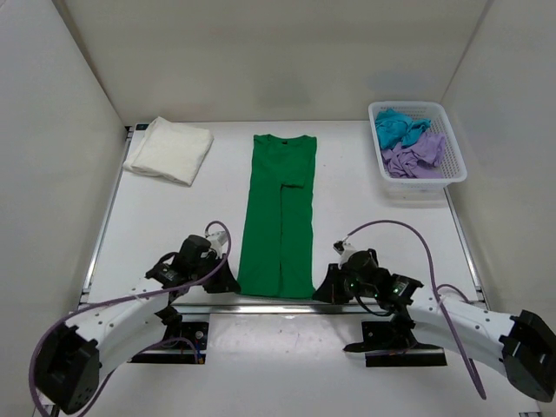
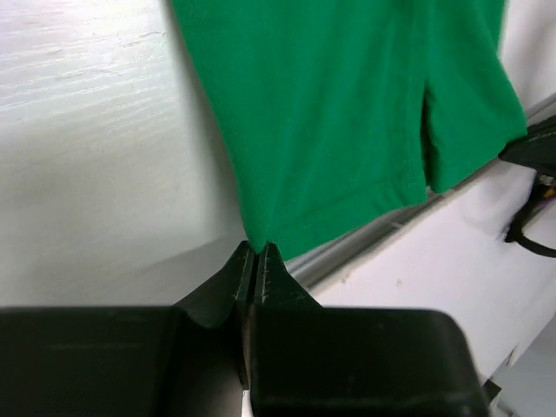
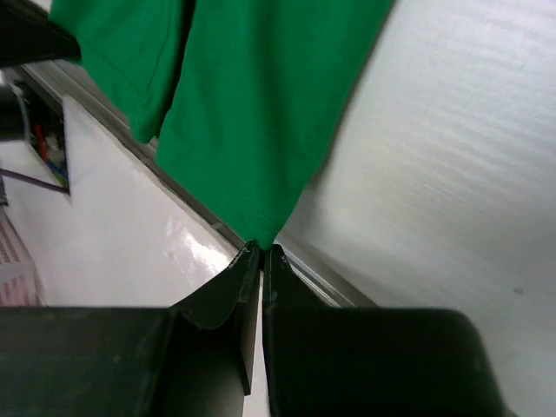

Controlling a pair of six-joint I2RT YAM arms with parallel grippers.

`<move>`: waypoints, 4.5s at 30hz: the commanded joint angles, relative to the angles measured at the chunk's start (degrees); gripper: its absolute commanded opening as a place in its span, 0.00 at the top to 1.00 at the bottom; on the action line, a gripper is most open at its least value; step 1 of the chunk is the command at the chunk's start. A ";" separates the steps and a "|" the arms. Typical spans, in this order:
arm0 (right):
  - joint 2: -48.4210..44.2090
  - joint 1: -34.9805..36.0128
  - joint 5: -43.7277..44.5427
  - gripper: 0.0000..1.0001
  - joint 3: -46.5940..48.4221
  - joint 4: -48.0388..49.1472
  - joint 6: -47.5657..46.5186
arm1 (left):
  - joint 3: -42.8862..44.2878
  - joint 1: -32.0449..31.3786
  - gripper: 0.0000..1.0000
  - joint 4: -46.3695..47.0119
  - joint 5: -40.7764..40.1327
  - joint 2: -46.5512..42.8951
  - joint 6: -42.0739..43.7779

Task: Fold and stack the t-shirts
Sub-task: Grab the bottom of the folded rectangular tshirt with both arms, then fold the folded rectangular tshirt in 1/3 of the way, then grab one side of the 2/3 rectangular tshirt with both arms, then fold the long partially folded tshirt into a neat square

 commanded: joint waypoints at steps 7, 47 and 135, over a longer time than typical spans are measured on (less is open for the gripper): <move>4.95 -18.60 -10.84 1.00 15.84 -3.45 -10.99 | 16.53 2.61 1.00 -5.98 -0.85 3.33 1.24; 63.96 -36.73 -16.83 0.82 60.42 4.39 -21.73 | 47.67 12.63 0.49 15.92 -11.30 47.31 0.45; 24.10 -23.35 -4.62 1.00 31.93 -2.22 -21.63 | 25.14 8.42 1.00 0.96 -9.89 7.55 -0.70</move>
